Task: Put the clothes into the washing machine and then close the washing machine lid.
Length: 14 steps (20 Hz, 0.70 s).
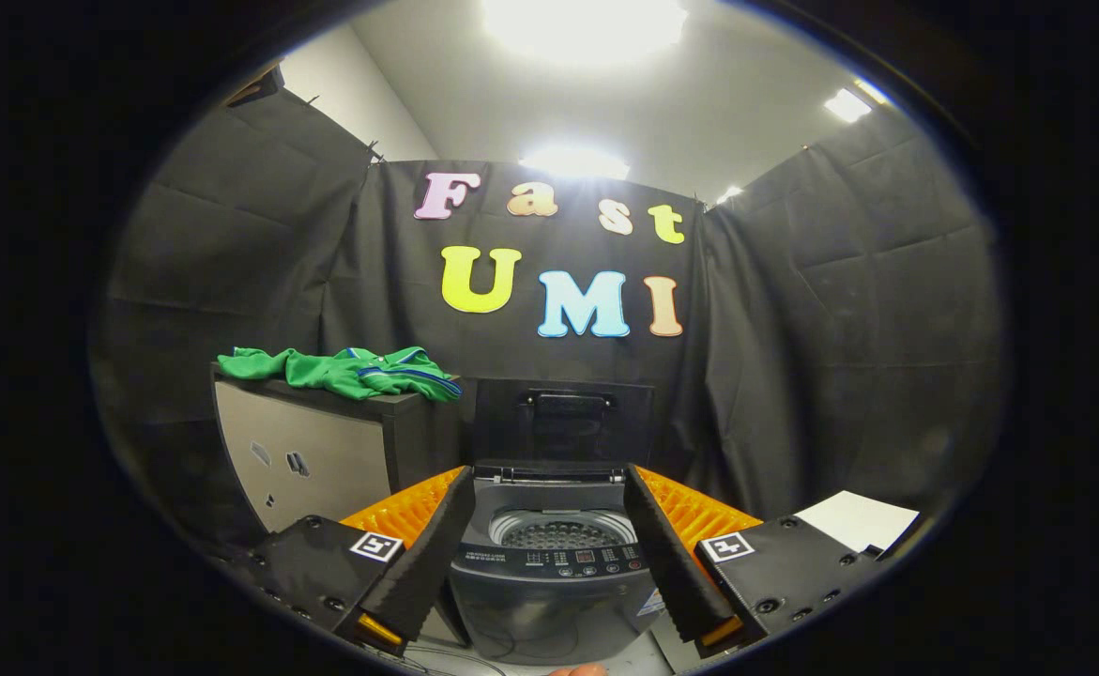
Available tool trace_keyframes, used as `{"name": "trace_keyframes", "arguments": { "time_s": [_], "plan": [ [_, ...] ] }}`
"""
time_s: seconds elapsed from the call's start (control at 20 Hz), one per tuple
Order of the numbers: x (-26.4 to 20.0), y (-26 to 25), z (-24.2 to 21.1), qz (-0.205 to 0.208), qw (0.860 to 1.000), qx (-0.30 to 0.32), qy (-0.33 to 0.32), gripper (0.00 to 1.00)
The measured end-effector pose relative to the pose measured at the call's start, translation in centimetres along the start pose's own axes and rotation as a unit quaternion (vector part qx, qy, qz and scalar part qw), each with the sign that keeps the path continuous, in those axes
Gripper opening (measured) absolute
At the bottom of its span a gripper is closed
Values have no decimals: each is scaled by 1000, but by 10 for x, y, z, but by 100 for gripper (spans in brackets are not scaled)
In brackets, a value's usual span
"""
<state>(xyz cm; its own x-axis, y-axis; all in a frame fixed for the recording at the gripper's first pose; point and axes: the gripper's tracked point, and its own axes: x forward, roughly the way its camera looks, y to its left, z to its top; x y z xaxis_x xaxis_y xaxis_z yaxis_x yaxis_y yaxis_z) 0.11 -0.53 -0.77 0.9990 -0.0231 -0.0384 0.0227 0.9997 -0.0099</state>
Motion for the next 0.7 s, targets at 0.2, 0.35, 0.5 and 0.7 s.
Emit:
{"name": "trace_keyframes", "arguments": {
  "time_s": [0.2, 0.35, 0.5, 0.7],
  "plan": [
    [-1, -1, 0, -1, 1000, -2, 2, 99],
    [-1, -1, -2, -1, 1000, -7, 4, 99],
    [-1, -2, -2, -1, 1000, -8, 6, 99],
    [-1, -1, 0, 0, 1000, -8, 6, 99]
  ]
}}
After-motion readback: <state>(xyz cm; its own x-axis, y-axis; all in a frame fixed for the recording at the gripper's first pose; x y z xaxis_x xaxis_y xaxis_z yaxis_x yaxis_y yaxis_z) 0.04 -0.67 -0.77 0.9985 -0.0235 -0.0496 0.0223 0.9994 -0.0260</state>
